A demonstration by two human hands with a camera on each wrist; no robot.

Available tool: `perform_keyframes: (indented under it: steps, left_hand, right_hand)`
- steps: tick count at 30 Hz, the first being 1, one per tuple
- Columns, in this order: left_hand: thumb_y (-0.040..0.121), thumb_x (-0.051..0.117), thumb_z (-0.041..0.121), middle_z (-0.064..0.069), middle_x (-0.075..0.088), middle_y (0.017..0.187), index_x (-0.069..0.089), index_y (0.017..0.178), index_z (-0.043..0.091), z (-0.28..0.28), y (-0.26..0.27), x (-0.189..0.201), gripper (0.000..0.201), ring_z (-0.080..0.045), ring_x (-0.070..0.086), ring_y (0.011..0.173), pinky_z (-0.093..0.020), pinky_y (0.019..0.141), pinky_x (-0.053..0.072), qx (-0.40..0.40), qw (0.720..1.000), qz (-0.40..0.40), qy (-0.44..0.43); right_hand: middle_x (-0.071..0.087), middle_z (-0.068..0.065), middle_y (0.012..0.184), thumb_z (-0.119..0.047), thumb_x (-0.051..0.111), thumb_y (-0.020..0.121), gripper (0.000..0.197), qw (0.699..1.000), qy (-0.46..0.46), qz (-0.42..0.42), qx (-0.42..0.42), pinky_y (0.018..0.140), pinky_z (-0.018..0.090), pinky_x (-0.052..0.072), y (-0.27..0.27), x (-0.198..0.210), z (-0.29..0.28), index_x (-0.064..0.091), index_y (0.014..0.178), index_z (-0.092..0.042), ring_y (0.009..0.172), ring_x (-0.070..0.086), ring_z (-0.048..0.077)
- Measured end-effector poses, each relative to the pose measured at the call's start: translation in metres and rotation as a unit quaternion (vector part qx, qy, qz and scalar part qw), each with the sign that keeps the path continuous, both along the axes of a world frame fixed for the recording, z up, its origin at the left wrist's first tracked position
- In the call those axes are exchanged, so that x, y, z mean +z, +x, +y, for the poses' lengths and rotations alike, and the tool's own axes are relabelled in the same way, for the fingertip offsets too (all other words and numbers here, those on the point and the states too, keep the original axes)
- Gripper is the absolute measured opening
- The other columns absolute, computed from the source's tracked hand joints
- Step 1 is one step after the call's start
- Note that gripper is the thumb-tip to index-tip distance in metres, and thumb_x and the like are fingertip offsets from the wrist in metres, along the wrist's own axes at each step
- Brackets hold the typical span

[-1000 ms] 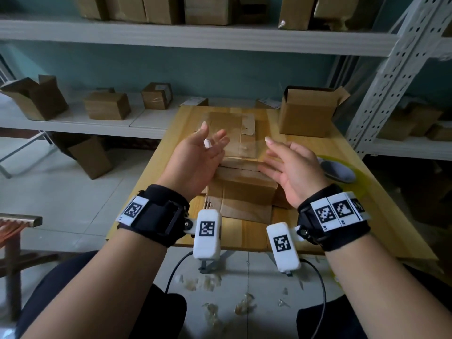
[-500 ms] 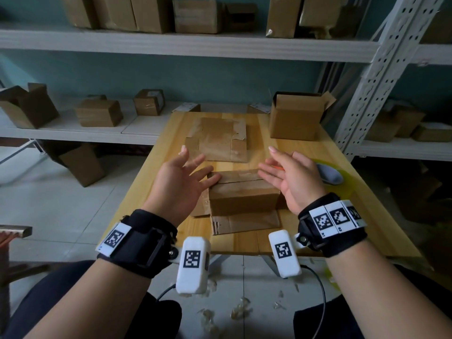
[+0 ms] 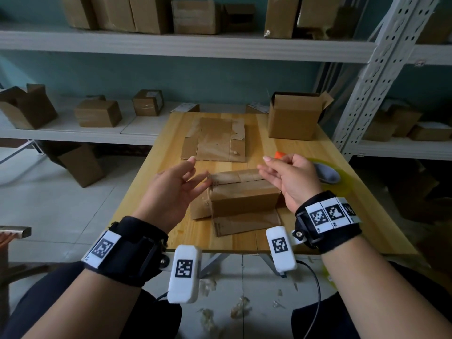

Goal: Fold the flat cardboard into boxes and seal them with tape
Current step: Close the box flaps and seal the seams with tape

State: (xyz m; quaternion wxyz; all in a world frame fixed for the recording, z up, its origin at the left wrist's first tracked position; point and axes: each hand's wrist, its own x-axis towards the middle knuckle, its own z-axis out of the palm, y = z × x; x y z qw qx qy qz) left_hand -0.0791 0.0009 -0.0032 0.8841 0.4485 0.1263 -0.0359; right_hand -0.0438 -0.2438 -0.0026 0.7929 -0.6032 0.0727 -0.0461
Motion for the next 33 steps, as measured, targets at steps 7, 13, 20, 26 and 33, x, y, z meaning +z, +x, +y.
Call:
perform_keyframes:
  steps: [7,13,20,26,33]
  left_hand:
    - [0.1,0.071,0.011,-0.014,0.069,0.111,0.064,0.126,0.001,0.0,-0.005,-0.005,0.028,-0.029,0.08,0.099,-0.042,0.088,0.065,0.012,0.997,0.065,0.037]
    - [0.103,0.066,0.011,-0.013,0.066,0.118,0.065,0.124,0.004,-0.001,-0.004,-0.013,0.022,-0.034,0.078,0.104,-0.055,0.099,0.06,0.027,0.997,0.075,0.012]
    - [0.102,0.068,0.012,-0.011,0.063,0.118,0.066,0.123,0.004,0.006,0.007,-0.013,0.022,-0.029,0.081,0.095,-0.052,0.091,0.064,0.036,0.996,0.076,0.007]
    - [0.101,0.07,0.011,-0.011,0.062,0.113,0.064,0.124,0.003,0.007,0.006,-0.013,0.025,-0.03,0.081,0.092,-0.049,0.085,0.066,0.021,0.996,0.089,0.005]
    - [0.102,0.071,0.019,-0.008,0.062,0.113,0.059,0.127,0.005,0.008,0.008,-0.014,0.031,-0.026,0.081,0.086,-0.042,0.077,0.067,0.024,0.994,0.091,0.048]
  right_hand:
    - [0.068,0.014,0.09,0.001,0.073,0.094,0.025,1.0,0.028,0.008,0.008,0.087,0.037,0.064,0.004,-0.003,-0.005,0.051,0.094,-0.011,0.106,0.076,0.031]
    - [0.066,0.006,0.078,-0.001,0.073,0.094,0.024,0.996,0.081,0.015,0.025,0.093,0.042,0.063,0.001,-0.002,-0.002,0.056,0.11,-0.007,0.106,0.077,0.029]
    - [0.065,0.009,0.084,0.002,0.074,0.092,0.027,0.983,0.183,0.02,0.021,0.093,0.043,0.063,-0.006,-0.007,0.009,0.057,0.111,-0.007,0.109,0.075,0.032]
    - [0.064,0.008,0.079,0.006,0.074,0.09,0.025,0.982,0.189,0.019,0.022,0.093,0.044,0.063,-0.007,-0.007,0.008,0.056,0.101,-0.008,0.101,0.077,0.029]
    - [0.064,0.01,0.076,0.008,0.072,0.091,0.022,0.98,0.2,0.011,0.015,0.096,0.043,0.062,-0.009,-0.011,0.012,0.056,0.091,-0.007,0.104,0.077,0.031]
